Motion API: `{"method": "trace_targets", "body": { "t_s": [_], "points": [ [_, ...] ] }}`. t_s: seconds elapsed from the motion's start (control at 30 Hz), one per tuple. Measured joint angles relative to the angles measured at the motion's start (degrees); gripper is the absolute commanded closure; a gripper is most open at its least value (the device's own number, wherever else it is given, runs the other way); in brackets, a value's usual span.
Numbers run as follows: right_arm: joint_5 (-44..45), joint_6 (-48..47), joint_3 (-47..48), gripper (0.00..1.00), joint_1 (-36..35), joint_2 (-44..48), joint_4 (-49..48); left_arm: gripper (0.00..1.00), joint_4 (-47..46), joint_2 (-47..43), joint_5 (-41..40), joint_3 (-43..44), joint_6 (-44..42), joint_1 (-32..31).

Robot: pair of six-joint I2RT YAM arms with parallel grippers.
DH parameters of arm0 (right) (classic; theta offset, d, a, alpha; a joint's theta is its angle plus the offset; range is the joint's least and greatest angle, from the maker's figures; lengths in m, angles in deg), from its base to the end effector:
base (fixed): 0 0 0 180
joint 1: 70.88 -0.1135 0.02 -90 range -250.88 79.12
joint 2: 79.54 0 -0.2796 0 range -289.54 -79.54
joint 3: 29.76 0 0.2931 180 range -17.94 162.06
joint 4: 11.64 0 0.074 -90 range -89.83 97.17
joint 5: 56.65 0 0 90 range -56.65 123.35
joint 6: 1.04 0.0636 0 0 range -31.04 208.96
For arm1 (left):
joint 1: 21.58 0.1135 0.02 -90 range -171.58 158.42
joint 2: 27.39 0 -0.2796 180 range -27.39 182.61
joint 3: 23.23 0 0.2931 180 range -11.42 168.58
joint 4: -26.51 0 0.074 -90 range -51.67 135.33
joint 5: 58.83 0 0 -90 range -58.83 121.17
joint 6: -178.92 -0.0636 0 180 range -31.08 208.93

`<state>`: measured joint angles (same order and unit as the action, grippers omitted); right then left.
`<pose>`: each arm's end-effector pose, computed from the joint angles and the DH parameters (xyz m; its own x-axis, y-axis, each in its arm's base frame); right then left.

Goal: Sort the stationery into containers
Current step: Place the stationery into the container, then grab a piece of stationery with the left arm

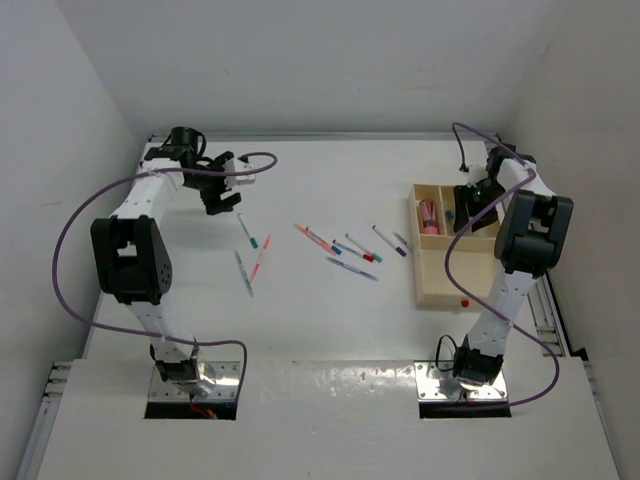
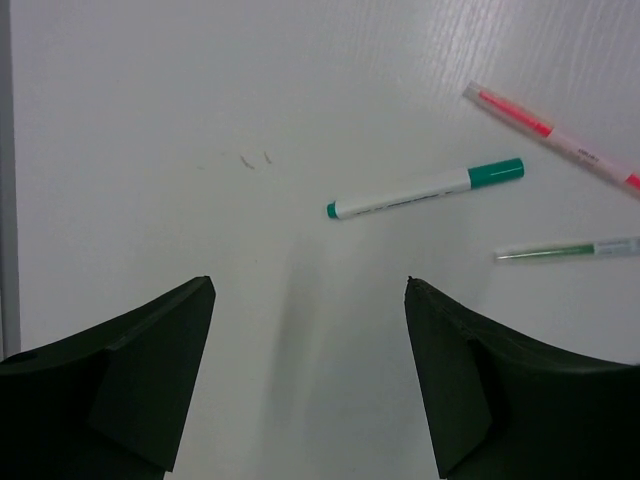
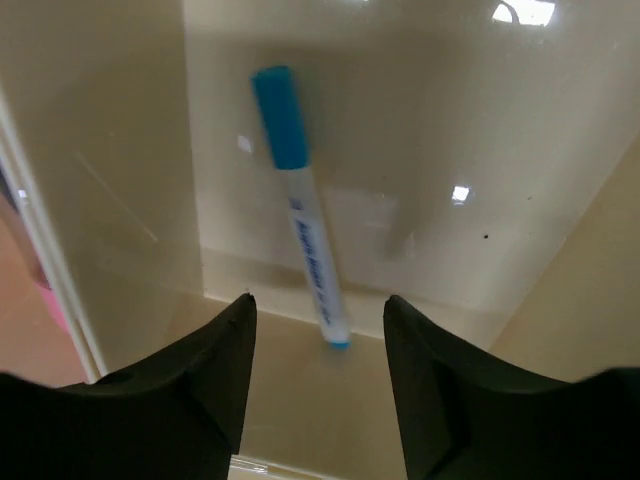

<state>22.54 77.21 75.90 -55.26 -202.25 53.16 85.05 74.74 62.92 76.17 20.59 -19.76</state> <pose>0.4565 -0.1152 0.1277 -0.9820 0.0669 -0.1766 0.0397 0.9874 0.1529 0.4339 -0.0197 0.2606 -0.1138 0.7870 -0.6063 0.8979 0.3427 0.2763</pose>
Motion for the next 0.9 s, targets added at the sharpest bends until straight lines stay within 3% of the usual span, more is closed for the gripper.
{"method": "trace_targets", "body": {
  "t_s": [0.1,0.2,0.53,0.9],
  "points": [
    [0.4,0.4,0.3,0.37,0.0,-0.8,0.4,0.28,3.5,4.4,-0.2,2.8,-7.8,-0.3],
    [0.5,0.5,1.6,0.36,0.0,-0.9,1.9,0.35,7.2,8.0,-1.3,4.9,-14.8,-1.0],
    [-6.5,2.9,3.8,0.34,-0.2,4.1,9.6,0.43,10.7,14.1,-5.2,6.7,-31.5,-6.0],
    [-16.7,6.7,8.9,0.34,-2.4,10.9,16.5,0.52,14.5,21.1,-10.0,8.8,-39.2,-8.6]
  ]
}}
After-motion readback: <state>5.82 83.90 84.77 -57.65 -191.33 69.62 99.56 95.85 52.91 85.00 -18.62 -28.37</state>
